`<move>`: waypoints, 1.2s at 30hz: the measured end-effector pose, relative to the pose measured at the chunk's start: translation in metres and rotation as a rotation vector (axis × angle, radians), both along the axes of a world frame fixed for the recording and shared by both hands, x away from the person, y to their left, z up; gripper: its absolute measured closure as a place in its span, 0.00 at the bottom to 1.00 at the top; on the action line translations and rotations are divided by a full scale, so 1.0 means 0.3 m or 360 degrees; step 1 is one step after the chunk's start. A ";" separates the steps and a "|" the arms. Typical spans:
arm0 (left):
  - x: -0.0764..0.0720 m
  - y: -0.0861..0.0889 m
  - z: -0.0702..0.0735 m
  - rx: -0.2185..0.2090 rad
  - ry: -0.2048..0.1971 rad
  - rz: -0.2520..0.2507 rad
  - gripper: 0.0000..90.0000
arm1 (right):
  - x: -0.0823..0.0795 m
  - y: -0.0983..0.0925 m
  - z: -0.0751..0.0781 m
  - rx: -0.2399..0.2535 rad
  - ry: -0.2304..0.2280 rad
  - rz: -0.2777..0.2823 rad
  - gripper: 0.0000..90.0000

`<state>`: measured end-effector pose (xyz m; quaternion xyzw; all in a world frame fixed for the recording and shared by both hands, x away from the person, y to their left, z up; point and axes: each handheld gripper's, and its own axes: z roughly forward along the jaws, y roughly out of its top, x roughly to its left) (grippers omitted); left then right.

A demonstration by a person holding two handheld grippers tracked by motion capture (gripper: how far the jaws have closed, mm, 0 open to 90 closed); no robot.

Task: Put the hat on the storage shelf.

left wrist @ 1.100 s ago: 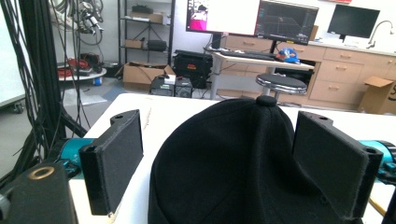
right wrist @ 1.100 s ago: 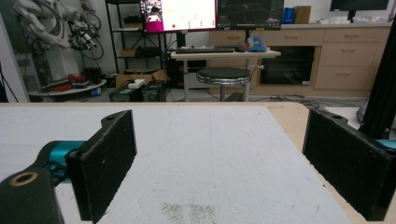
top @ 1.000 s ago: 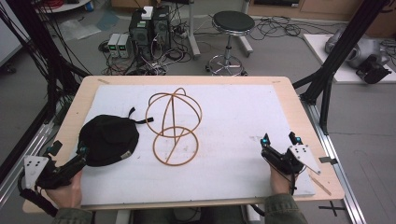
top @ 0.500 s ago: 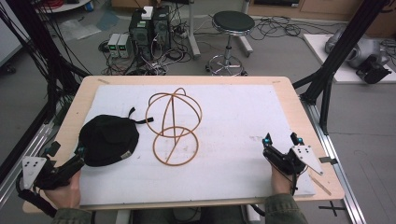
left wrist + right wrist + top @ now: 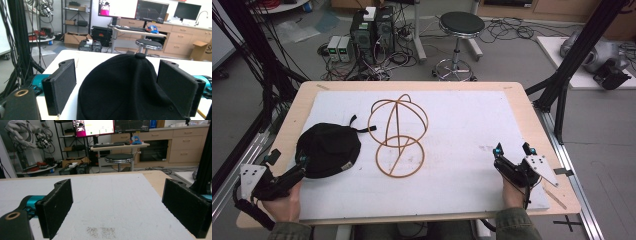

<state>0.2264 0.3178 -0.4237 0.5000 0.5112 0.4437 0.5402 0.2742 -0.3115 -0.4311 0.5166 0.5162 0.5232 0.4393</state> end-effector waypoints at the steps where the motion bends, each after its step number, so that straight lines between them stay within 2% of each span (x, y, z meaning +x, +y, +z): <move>1: 0.004 -0.007 0.003 0.0011 0.0005 -0.0020 0.18 | 0.000 -0.001 0.000 -0.0003 0.0000 0.0003 0.10; 9: 0.025 -0.027 0.006 0.0052 0.0053 -0.0069 0.18 | 0.001 -0.011 -0.002 -0.0007 0.0011 0.0022 0.10; 12: 0.035 -0.033 0.008 0.0081 0.0088 -0.0088 0.18 | 0.001 -0.015 -0.002 -0.0015 0.0012 0.0028 0.10; 14: 0.046 -0.037 0.007 0.0103 0.0140 -0.0105 0.19 | 0.003 -0.017 -0.003 -0.0020 0.0023 0.0047 0.10; 19: 0.063 -0.036 0.006 0.0123 0.0185 -0.0119 0.19 | 0.006 -0.019 -0.005 -0.0040 0.0034 0.0067 0.10; 24: 0.075 -0.032 0.007 0.0122 0.0215 -0.0118 0.19 | 0.005 -0.021 -0.007 -0.0058 0.0034 0.0074 0.10; 27: 0.087 -0.026 -0.001 0.0118 0.0282 -0.0113 0.20 | 0.005 -0.023 -0.007 -0.0066 0.0038 0.0098 0.10; 32: 0.099 -0.020 -0.005 0.0116 0.0327 -0.0113 0.20 | 0.008 -0.023 -0.008 -0.0079 0.0033 0.0108 0.10; 35: 0.106 -0.026 -0.008 0.0123 0.0354 -0.0138 0.20 | 0.007 -0.019 -0.009 -0.0083 0.0044 0.0119 0.10; 36: 0.113 -0.035 -0.012 0.0141 0.0381 -0.0156 0.20 | 0.008 -0.018 -0.009 -0.0082 0.0045 0.0118 0.10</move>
